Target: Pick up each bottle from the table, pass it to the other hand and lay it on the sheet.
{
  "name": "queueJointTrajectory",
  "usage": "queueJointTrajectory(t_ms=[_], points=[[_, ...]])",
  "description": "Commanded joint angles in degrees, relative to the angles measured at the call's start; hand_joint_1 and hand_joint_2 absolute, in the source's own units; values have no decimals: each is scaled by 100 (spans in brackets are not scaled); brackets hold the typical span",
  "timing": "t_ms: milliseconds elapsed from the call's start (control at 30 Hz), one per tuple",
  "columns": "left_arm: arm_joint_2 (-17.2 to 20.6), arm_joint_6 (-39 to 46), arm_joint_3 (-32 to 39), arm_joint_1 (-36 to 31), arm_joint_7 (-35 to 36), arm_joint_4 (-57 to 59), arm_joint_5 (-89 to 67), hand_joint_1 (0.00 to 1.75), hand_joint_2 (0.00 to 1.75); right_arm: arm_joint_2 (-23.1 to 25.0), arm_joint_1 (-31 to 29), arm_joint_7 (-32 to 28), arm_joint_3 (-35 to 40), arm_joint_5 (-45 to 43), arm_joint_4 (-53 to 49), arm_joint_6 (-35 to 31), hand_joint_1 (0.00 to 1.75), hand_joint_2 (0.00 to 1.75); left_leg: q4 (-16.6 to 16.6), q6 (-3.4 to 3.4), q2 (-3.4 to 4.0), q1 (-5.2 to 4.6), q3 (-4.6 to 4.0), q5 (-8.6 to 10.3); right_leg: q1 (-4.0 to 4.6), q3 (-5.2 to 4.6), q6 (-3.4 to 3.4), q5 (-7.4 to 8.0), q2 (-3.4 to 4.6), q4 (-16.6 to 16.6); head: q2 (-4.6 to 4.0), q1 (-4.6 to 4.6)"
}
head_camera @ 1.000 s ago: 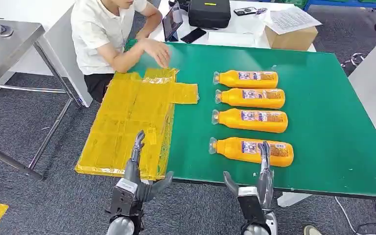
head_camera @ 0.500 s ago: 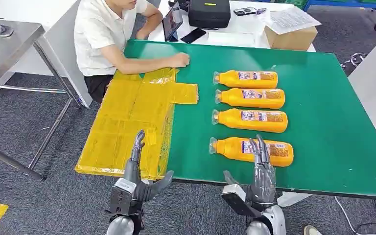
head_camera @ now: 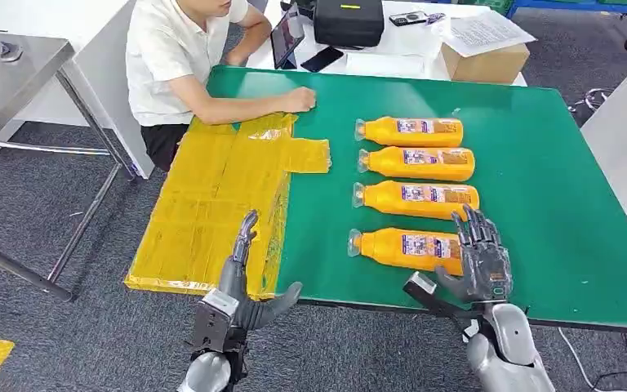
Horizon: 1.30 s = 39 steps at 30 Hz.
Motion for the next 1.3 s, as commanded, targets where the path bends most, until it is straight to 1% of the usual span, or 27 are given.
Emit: queueJointTrajectory(t_ms=[33,100,133,167,233,267,333,400,467,533,667,700,733,833,900,933,967,1133,1167,1200,1233,1267,1300], points=[[8,12,-7,-196,20,357,8,0,175,-172,-410,40,192,20,781,21,0,175,-3,-11,8,7,12,-3,7,11,-11,1,11,-6,0,0],[8,8,-5,-194,20,351,8,0,175,-177,-416,93,250,2,813,39,0,175,-4,-14,14,10,15,-5,9,15,-14,1,17,-7,0,0],[6,2,-3,-191,20,346,6,0,175,-208,-453,148,347,-48,863,150,0,175,-4,-7,8,4,9,-2,3,8,-7,0,10,-3,0,0],[2,1,2,-185,20,328,2,0,175,-264,-514,298,480,23,922,218,0,175,-1,-16,18,13,17,-8,12,17,-16,1,21,-8,0,2],[1,-1,1,-177,24,310,-9,0,175,-318,-586,437,628,65,996,317,0,175,-2,-11,15,7,10,-4,5,9,-11,1,17,-4,0,0],[8,18,-2,-155,32,276,-32,0,175,-339,-636,509,696,-49,1037,579,0,175,-3,-16,18,10,16,-7,9,16,-16,1,21,-7,0,0],[16,20,7,-132,46,239,-50,0,175,-412,-652,623,836,-204,1030,824,0,175,-3,-12,15,6,10,-5,6,10,-12,1,18,-4,0,0],[33,-14,15,-115,58,209,-49,0,175,-552,-746,678,1018,-516,1248,1454,0,175,-1,-17,16,10,13,-7,9,13,-17,0,19,-4,0,0],[44,-50,4,-119,65,204,-49,0,175,-643,-869,718,1108,-644,1504,1751,0,175,-4,-19,14,10,15,-6,10,14,-19,0,18,-5,0,0],[48,-68,-4,-119,64,195,-46,0,175,-665,-923,716,1143,-678,1619,1830,0,175,-5,-11,10,4,10,-3,4,11,-11,0,12,-5,0,0],[48,-80,-23,-126,74,174,-56,0,175,-681,-1012,695,1234,-700,1693,1946,0,175,-3,-18,18,14,20,-7,13,20,-18,1,21,-10,0,0],[56,-89,-39,-125,93,159,-75,0,175,-731,-1032,738,1337,-725,1676,2149,0,175,-5,-14,12,11,17,-3,10,17,-14,2,13,-10,0,0],[59,-95,-48,-126,97,153,-85,0,175,-755,-1032,755,1370,-734,1656,2214,0,175,-3,-10,8,5,12,-1,5,11,-10,1,8,-5,0,-2],[66,-171,-94,-108,125,102,-93,0,175,-911,-1084,906,1570,-775,1612,2585,0,175,-2,-19,13,15,19,-4,14,20,-19,3,17,-10,0,0],[64,-172,-96,-106,125,101,-93,0,175,-922,-1087,905,1568,-775,1614,2587,0,175,-4,-24,12,19,25,-4,18,25,-26,3,18,-13,0,0],[73,-196,-109,-98,138,82,-93,0,175,-963,-1122,970,1654,-740,1653,2691,0,175,-7,-37,18,28,33,-7,27,33,-39,5,26,-20,0,0],[77,-207,-109,-98,141,80,-93,0,175,-988,-1137,993,1698,-730,1656,2734,0,175,-4,-10,4,8,23,1,7,21,-12,4,5,-8,0,0],[88,-240,-139,-96,171,-19,-132,0,175,-1136,-1222,996,1871,-784,1544,2946,0,175,-2,-12,-2,14,32,6,14,34,-18,8,3,-14,0,0],[93,-255,-140,-98,178,-43,-135,0,175,-1172,-1259,997,1942,-789,1525,3021,138,175,-1,-6,2,9,32,6,9,31,-11,8,6,-10,0,0],[93,-280,-145,-108,192,-54,-134,0,175,-1240,-1295,986,2077,-797,1502,3115,159,175,-2,-9,2,12,33,8,12,32,-16,9,6,-11,0,0],[95,-281,-145,-110,190,-61,-138,0,175,-1255,-1298,965,2107,-814,1492,3149,175,175,-2,-5,-3,11,33,10,11,36,-12,9,1,-14,0,0],[100,-304,-157,-124,204,-57,-137,0,175,-1314,-1334,913,2191,-878,1523,3389,175,175,-1,-9,5,13,31,9,13,32,-17,11,10,-12,0,0],[103,-330,-168,-151,203,-28,-133,0,175,-1402,-1359,905,2299,-896,1501,3494,175,175,0,-4,5,8,32,9,7,32,-9,10,9,-8,0,0]])
